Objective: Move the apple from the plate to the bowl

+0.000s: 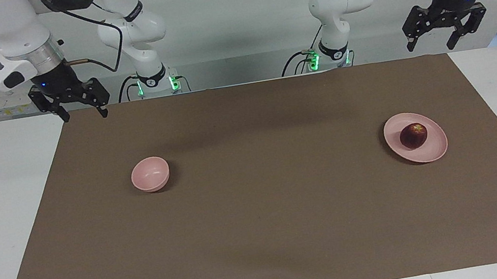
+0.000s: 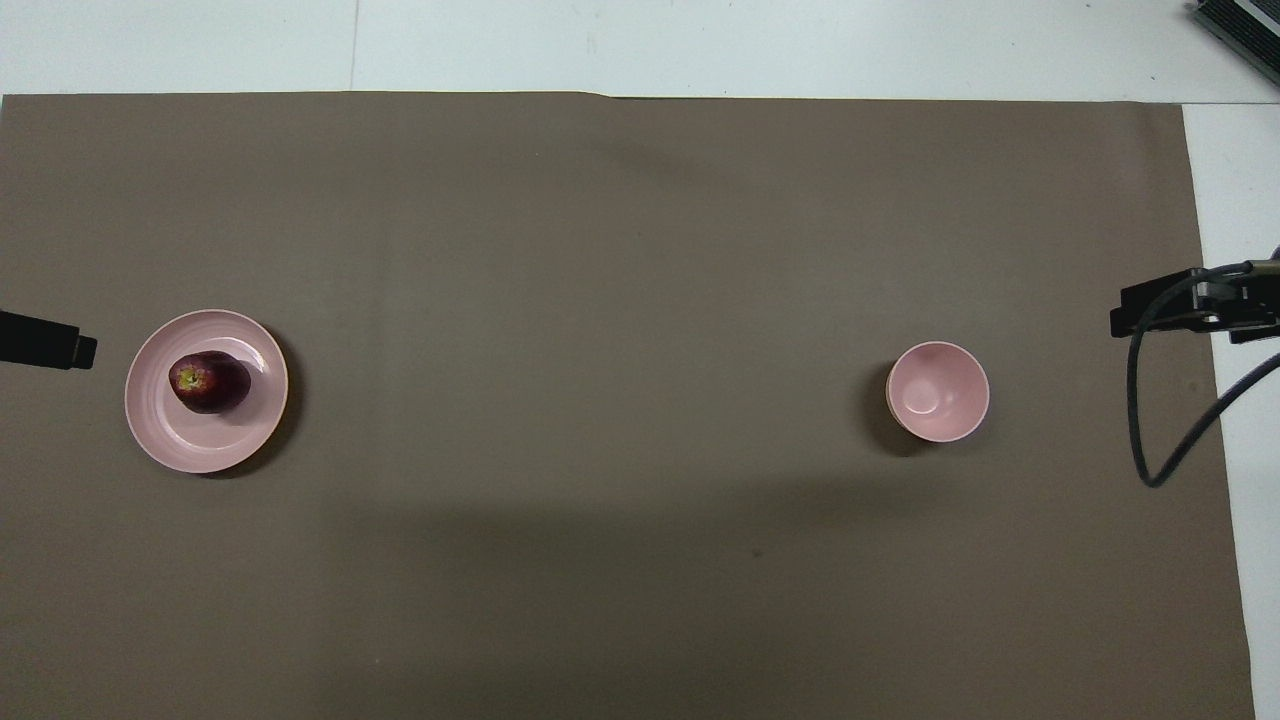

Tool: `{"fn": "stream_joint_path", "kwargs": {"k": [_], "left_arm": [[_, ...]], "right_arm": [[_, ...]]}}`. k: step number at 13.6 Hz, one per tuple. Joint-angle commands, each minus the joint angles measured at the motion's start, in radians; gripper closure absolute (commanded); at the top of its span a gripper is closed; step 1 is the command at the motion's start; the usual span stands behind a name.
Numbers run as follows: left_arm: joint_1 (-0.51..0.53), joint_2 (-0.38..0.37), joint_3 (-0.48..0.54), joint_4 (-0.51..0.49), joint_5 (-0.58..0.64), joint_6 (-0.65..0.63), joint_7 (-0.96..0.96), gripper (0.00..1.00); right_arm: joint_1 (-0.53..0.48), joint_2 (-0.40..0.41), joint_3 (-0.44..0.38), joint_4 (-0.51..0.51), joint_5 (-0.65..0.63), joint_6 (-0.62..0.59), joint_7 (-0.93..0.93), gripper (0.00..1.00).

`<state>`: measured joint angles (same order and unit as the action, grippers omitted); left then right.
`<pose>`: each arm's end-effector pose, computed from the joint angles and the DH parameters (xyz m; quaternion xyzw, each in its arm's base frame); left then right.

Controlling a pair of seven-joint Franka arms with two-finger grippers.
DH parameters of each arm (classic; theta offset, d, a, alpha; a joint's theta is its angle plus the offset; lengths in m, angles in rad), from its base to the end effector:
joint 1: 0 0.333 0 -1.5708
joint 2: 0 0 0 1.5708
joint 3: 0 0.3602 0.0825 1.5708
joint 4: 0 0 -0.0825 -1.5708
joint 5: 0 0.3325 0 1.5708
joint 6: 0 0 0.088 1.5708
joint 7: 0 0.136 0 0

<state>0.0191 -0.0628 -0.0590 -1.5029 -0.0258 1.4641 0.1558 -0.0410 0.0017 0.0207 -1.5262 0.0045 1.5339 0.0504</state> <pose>0.4693 -0.0237 0.6889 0.9949 -0.0992 0.0126 0.0102 0.5005 -0.0095 0.6543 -0.9994 0.0353 -0.0030 0.0023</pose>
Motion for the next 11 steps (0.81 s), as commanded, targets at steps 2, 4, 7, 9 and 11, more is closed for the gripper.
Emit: {"fn": "stream_joint_path", "kwargs": {"k": [2, 4, 7, 9, 11], "left_arm": [[0.002, -0.015, 0.004, -0.005, -0.008, -0.034, -0.002, 0.00], [0.004, -0.015, 0.005, -0.005, -0.008, -0.044, -0.002, 0.00], [0.005, -0.015, 0.007, -0.005, -0.008, -0.041, -0.002, 0.00], [0.004, -0.015, 0.007, -0.005, -0.008, -0.041, -0.002, 0.00], [0.004, -0.015, 0.005, -0.005, -0.008, -0.042, -0.004, 0.00]], "right_arm": [[-0.005, -0.015, 0.004, -0.018, 0.000, 0.006, 0.011, 0.00], [-0.005, -0.015, 0.004, -0.018, -0.001, 0.006, 0.011, 0.00], [-0.005, -0.015, 0.005, -0.018, 0.000, 0.005, 0.011, 0.00], [-0.005, -0.015, 0.004, -0.018, 0.000, 0.005, 0.011, 0.00], [-0.005, -0.014, 0.004, -0.018, 0.000, 0.005, 0.011, 0.00]]}}
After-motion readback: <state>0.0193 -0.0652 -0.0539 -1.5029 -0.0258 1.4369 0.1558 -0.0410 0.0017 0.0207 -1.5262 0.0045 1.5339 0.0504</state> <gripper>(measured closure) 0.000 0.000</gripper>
